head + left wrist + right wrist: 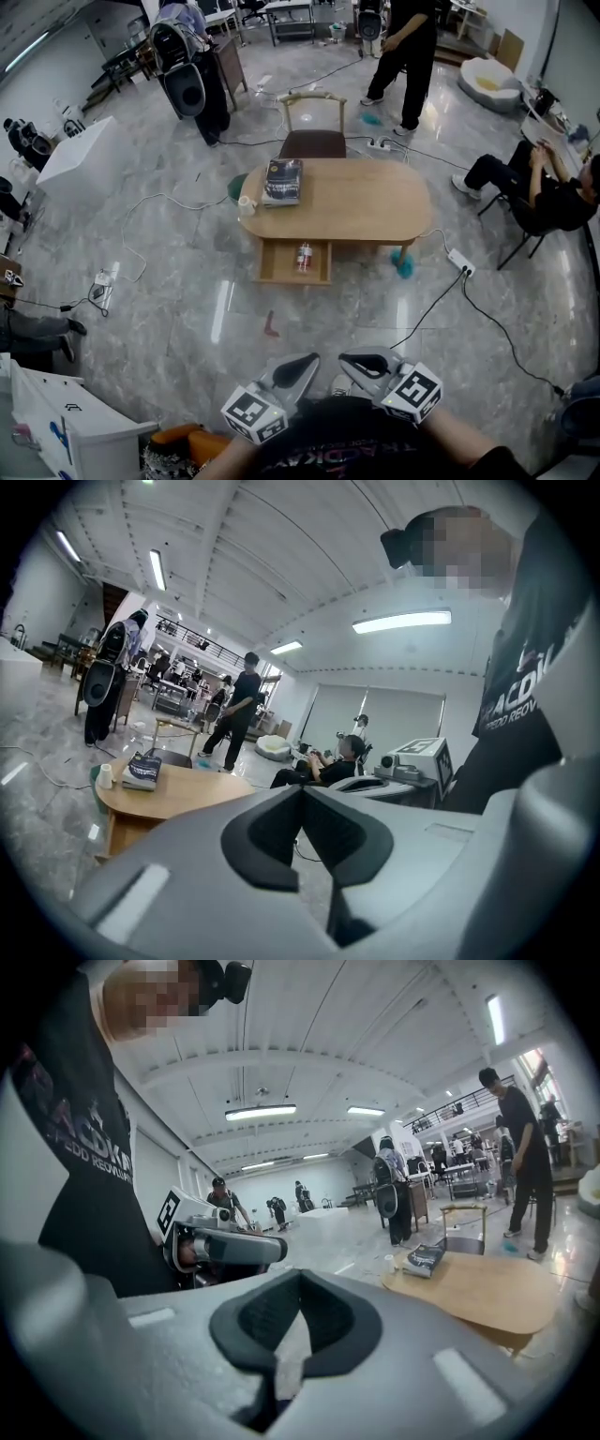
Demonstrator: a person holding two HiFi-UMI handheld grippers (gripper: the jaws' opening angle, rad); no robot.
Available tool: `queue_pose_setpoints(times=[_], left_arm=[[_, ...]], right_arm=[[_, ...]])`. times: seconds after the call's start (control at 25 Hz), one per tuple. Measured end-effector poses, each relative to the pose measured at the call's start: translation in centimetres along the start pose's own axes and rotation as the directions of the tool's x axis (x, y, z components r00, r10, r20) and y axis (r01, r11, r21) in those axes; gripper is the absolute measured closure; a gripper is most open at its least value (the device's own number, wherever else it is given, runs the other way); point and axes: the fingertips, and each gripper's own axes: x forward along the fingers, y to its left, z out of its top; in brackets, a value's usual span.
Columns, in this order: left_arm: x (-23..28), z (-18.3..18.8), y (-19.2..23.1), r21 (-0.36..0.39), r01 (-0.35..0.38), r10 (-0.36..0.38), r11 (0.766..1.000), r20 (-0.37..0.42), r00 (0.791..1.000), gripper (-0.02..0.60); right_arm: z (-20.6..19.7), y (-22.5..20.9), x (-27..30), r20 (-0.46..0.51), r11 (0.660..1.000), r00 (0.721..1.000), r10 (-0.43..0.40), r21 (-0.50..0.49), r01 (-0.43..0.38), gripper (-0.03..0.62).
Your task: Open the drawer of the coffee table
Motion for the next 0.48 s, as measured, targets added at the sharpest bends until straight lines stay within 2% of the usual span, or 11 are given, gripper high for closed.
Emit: queue_pose_setpoints(times=[0.12,0.32,0.48], left_arm=[[-0.7,0.1,0.1,-0.001,-0.018,0.018,1.0,0.015,1.0,0.575],[-1.3,0.0,-0.4,0.034,-0.001,0.001,0.999,0.006,1.0,0.575],[-1.6,-0.4,-0.2,0.031,-0.007,0.007,1.0,0.008,1.0,0.575]], right_arm=[[0.3,0.5,0.0,0.009,1.0,1.0,0.006,-0.009,-0.006,0.592],[0.4,1.4,0.6,0.007,1.0,1.0,0.019,-0.023,-0.019,0.592],[0.1,1.4,0.9,0.005,1.0,1.0,0.017,-0.016,-0.017,0.592]])
